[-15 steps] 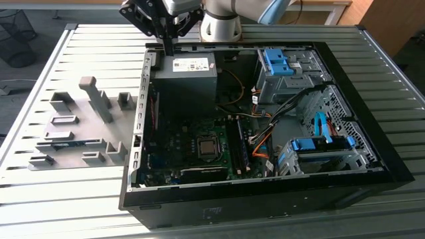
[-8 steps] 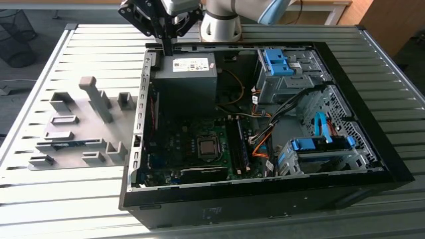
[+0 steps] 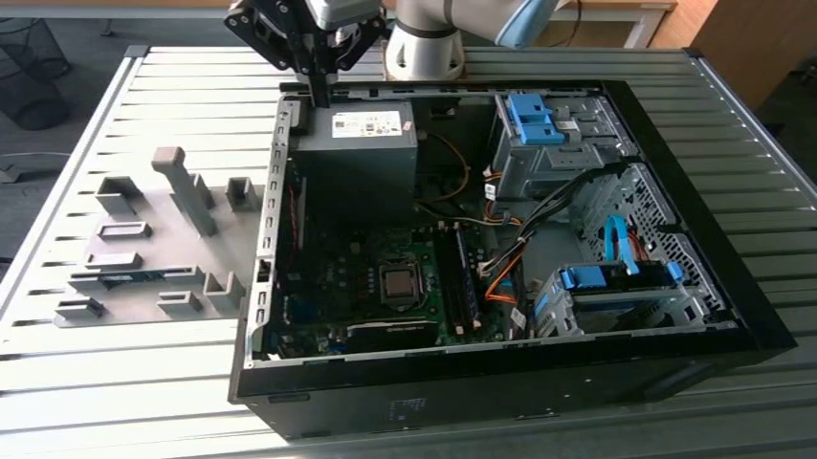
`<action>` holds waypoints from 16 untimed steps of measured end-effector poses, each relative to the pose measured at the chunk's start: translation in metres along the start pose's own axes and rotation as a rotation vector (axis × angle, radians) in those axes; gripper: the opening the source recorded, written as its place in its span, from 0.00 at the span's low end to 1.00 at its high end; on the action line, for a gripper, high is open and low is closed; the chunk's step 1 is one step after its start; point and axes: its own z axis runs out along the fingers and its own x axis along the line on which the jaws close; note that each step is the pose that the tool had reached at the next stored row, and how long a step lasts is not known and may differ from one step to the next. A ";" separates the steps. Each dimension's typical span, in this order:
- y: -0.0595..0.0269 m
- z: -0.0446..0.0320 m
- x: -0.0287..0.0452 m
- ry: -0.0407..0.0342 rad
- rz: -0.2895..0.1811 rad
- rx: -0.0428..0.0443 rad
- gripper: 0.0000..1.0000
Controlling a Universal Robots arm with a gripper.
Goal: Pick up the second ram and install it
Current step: 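Reach for the second ram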
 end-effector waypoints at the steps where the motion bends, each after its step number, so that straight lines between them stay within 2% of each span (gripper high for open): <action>1: 0.0000 0.0000 0.0003 0.0000 0.000 0.0000 0.11; 16: -0.0003 0.0002 0.0043 -0.0001 0.000 -0.0001 0.11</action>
